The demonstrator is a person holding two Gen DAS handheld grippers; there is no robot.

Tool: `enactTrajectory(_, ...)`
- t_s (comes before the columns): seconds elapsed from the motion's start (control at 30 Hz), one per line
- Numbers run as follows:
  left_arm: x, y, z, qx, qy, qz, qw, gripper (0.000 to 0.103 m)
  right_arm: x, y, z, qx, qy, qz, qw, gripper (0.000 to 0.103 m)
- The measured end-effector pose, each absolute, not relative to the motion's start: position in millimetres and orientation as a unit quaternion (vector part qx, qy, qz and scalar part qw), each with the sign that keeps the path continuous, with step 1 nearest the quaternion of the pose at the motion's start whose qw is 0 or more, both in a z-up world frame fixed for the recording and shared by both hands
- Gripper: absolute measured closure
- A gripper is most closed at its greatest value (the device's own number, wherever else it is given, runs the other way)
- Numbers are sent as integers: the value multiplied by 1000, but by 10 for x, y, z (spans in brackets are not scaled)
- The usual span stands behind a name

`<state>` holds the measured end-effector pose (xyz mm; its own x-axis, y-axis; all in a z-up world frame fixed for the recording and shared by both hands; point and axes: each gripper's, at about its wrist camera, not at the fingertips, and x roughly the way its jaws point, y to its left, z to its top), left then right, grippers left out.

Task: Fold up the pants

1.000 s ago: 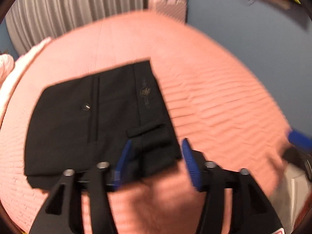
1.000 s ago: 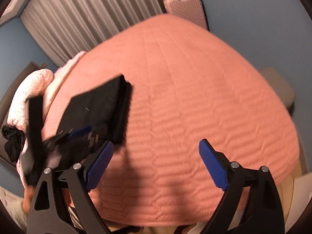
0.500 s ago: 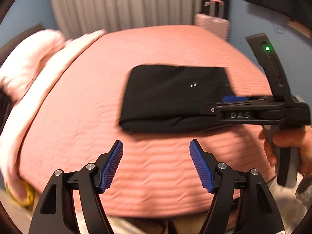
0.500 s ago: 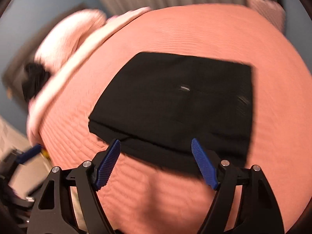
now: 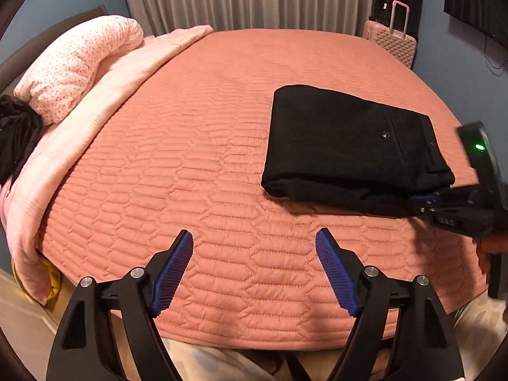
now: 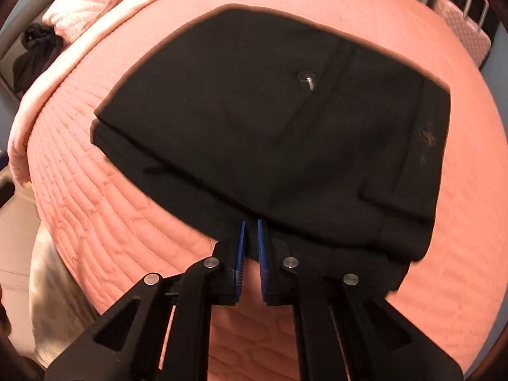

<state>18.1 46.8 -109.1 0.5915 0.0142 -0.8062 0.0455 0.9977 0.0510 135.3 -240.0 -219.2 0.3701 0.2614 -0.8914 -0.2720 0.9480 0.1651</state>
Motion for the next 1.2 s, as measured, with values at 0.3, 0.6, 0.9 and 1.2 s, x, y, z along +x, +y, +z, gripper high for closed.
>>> enactTrajectory(0.3,323,504,-984,33,437,11,899,26,1773,-1735,-1769,71,474,213,851,90)
enactTrajectory(0.6,676,596,-904,88,426,13,900,22,1630,-2322,-2185,232,508,170,812,96)
enactTrajectory(0.9,1529,-209,-1500,125,467,-48,874,18,1274,-3096,-2248,249,480,99,836,97)
enactTrajectory(1.2,1658,116,-2019,0,512,-75,856,5,1271,-3419,-1921,302,429,115,844,97)
